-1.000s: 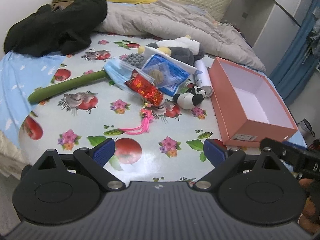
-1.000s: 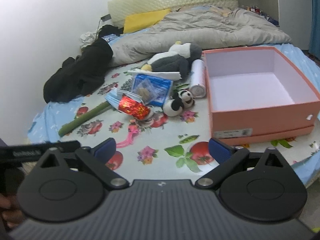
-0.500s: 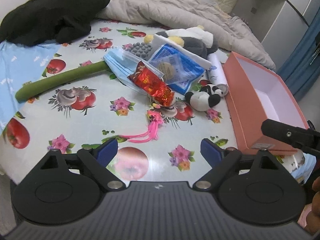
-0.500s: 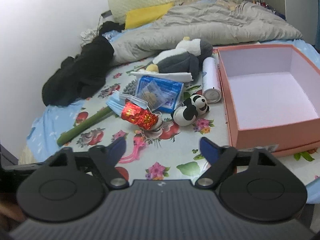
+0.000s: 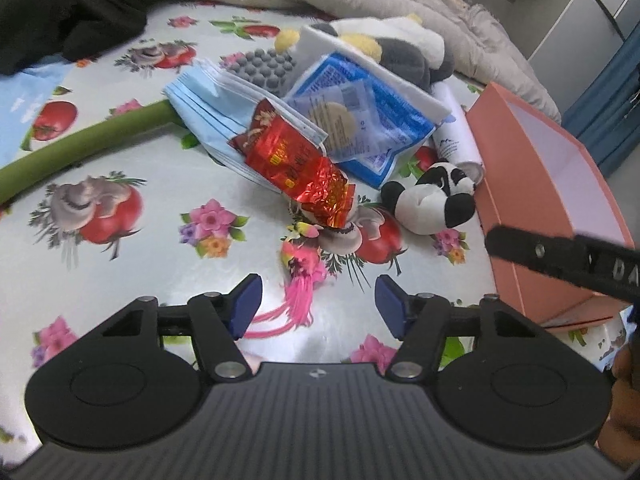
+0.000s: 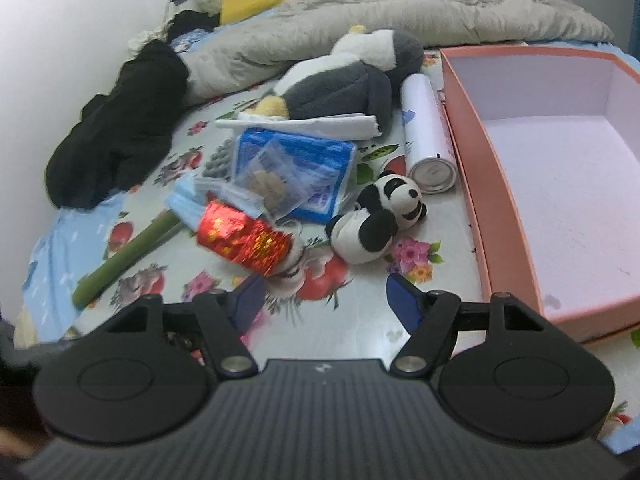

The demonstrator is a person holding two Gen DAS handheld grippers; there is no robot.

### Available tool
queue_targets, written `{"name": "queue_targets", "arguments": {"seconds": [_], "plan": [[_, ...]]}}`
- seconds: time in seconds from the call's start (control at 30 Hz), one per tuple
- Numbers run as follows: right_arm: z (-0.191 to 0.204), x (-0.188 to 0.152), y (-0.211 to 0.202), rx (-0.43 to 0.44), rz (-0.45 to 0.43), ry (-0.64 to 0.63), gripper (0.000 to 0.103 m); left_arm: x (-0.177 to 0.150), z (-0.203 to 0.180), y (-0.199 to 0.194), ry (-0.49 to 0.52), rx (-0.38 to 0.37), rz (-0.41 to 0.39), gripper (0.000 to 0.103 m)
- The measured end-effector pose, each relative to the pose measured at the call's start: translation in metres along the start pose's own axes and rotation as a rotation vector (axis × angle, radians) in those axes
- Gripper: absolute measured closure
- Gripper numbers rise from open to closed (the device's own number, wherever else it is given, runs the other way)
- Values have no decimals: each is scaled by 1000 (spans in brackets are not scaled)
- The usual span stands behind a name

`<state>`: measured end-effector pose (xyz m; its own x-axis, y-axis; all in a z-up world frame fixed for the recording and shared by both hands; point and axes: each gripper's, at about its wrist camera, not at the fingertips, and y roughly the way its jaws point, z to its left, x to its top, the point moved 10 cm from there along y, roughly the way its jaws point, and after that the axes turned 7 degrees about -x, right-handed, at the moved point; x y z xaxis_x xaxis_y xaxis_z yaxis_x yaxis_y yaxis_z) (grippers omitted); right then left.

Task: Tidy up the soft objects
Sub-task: 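Reach the right gripper to the small panda plush and close on it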

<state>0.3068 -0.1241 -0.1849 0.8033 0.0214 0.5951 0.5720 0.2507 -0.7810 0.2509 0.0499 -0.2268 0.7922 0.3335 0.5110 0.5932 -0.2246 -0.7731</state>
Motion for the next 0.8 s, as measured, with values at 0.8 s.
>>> {"name": "queue_targets", "arguments": {"seconds": [0.8], "plan": [[-22,18,117,-43,104,97,39,3,16,71,21,31,68,72]]}}
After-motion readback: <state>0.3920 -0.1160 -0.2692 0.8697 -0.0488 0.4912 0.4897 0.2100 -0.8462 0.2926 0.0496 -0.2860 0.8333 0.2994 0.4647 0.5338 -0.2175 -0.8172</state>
